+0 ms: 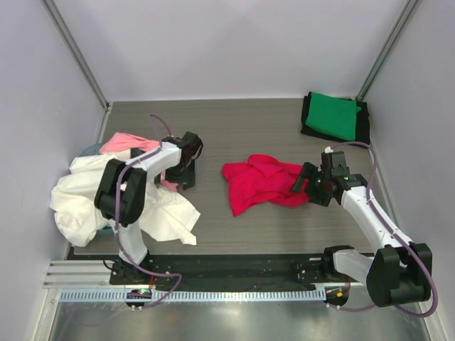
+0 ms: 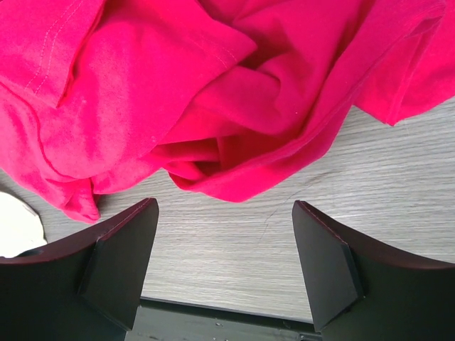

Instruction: Fold and stack the t-shirts

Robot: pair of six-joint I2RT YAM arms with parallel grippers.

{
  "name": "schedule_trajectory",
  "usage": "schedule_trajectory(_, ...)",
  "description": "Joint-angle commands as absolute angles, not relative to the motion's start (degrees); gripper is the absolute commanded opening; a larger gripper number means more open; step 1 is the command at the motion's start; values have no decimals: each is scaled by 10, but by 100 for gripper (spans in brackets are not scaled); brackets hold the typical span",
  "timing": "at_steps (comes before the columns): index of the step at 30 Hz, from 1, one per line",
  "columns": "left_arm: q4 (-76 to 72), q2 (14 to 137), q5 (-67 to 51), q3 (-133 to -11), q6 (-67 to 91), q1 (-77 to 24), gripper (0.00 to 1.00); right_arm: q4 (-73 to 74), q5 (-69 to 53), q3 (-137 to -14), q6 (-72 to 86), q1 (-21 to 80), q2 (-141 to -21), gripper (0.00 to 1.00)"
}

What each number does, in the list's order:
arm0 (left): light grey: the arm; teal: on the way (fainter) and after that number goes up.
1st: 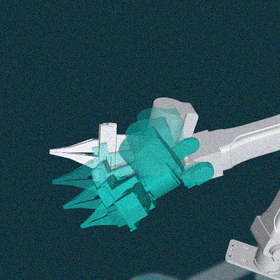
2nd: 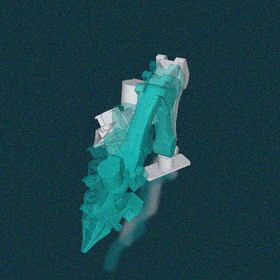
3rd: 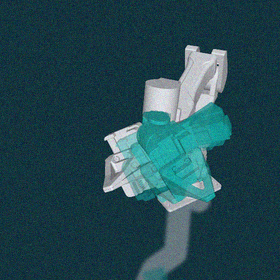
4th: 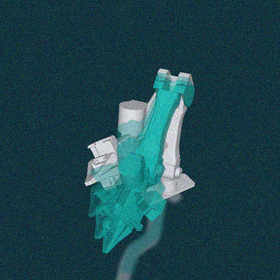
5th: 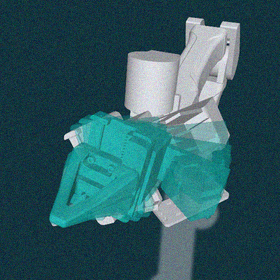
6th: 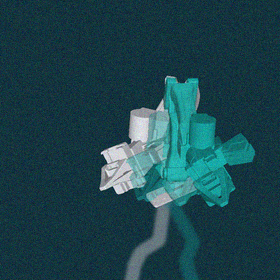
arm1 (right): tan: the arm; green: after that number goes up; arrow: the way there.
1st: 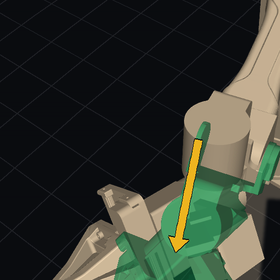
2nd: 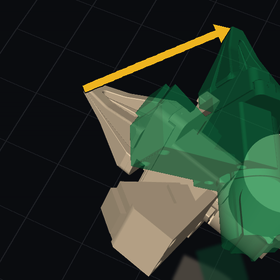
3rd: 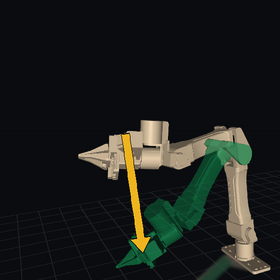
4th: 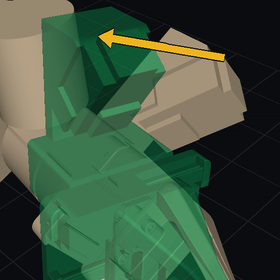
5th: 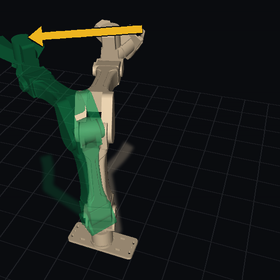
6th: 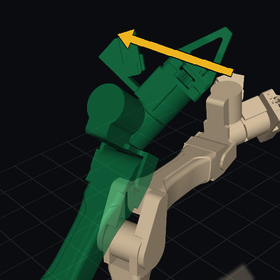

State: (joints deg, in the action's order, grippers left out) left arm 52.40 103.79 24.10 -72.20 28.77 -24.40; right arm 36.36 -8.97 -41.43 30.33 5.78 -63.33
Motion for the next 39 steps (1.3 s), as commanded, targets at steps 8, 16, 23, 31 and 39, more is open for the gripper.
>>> schedule_trajectory(8,461,1133,287,-747,351,-204,100,343,-123,-409,294,62,-621,82)
schedule_trajectory(16,418,1103,265,-686,366,-159,0,335,-123,-407,293,62,-634,82)
schedule_trajectory(23,489,1011,249,-723,360,-170,0,334,-124,-407,294,61,-631,82)
schedule_trajectory(31,713,871,352,-985,317,-105,0,337,-127,-407,294,62,-620,82)
schedule_trajectory(39,706,781,338,-1020,278,167,2,339,-135,-408,290,62,-613,82)
